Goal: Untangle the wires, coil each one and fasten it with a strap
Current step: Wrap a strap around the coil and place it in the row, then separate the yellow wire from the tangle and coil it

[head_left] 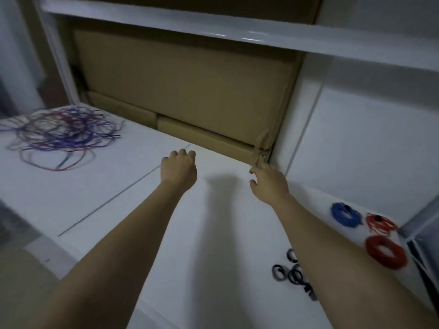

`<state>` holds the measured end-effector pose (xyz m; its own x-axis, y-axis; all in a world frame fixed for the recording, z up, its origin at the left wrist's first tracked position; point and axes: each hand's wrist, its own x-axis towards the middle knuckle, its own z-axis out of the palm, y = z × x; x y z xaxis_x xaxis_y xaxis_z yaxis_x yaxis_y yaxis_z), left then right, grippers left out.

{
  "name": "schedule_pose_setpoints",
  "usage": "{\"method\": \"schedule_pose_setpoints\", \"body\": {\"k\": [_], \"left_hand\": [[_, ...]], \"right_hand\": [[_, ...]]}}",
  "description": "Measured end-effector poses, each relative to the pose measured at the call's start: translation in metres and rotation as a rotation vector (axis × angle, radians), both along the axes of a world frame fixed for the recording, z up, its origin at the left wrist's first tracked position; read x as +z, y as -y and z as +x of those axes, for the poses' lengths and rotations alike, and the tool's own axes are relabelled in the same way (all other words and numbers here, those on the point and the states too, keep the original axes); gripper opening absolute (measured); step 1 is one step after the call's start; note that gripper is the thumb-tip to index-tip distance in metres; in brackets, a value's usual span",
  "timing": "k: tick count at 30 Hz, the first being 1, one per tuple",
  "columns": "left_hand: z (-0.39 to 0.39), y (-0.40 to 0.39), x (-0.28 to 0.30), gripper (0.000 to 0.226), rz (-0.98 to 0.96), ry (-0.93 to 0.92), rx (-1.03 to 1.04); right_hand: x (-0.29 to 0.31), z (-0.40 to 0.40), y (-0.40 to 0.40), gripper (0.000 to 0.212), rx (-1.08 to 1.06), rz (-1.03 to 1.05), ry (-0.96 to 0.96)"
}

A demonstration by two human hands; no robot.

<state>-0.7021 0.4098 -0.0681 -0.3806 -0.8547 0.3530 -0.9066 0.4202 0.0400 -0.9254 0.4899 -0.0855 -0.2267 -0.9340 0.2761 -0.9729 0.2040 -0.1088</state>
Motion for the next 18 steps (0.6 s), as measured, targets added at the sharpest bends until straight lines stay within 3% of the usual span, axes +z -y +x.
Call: {"method": "schedule_pose_setpoints", "body": {"k": [8, 18], "left_hand": [[0.192, 0.066, 0.025, 0.035, 0.018, -0.002, 0.273], [0.396, 0.174, 0.048, 0.031, -0.061, -0.001, 0.369]], "right_hand": [[0.018, 0.184, 0.117, 0.038, 0.249, -0.023, 0.035], [0.039, 0.389, 0.263, 0.037, 0.341, -0.053, 0.090]]}}
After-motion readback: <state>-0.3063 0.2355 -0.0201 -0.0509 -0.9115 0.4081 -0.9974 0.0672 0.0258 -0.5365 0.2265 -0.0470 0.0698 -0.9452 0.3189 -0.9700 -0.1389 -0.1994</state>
